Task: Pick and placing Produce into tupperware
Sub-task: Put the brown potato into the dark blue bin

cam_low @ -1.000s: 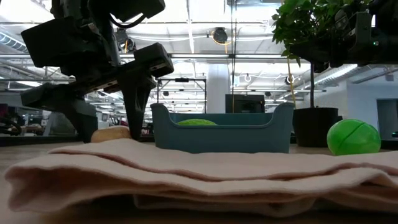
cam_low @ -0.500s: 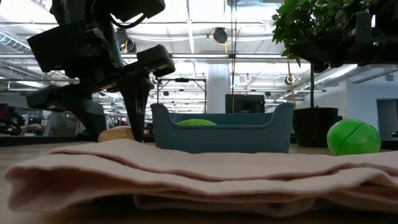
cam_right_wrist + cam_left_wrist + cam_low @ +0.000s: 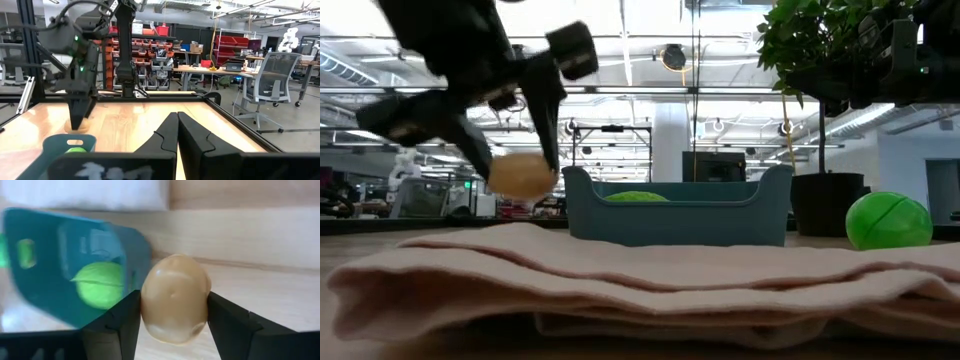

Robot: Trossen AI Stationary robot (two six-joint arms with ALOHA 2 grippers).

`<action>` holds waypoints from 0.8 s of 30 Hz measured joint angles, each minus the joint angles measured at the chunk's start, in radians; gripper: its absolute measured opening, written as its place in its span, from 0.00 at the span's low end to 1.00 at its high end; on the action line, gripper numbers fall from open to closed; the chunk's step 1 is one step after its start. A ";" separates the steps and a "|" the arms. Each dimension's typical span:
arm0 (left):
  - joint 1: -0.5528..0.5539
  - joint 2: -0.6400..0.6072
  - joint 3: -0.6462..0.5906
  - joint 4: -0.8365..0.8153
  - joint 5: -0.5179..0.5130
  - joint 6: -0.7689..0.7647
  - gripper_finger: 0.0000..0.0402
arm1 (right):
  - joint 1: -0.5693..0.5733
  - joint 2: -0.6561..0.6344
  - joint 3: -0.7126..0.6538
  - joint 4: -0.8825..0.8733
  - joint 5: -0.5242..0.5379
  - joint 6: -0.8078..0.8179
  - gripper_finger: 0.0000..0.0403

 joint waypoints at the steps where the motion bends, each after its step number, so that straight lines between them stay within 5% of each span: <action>1: 0.000 -0.013 0.000 0.001 0.008 -0.027 0.50 | 0.000 0.000 0.000 0.000 0.000 0.000 0.00; 16: 0.074 -0.240 0.000 0.025 0.247 -0.615 0.51 | 0.000 0.000 0.000 0.000 0.000 -0.001 0.00; 24: 0.128 -0.277 0.000 -0.008 0.255 -0.819 0.51 | 0.000 0.000 0.000 0.000 0.000 0.001 0.00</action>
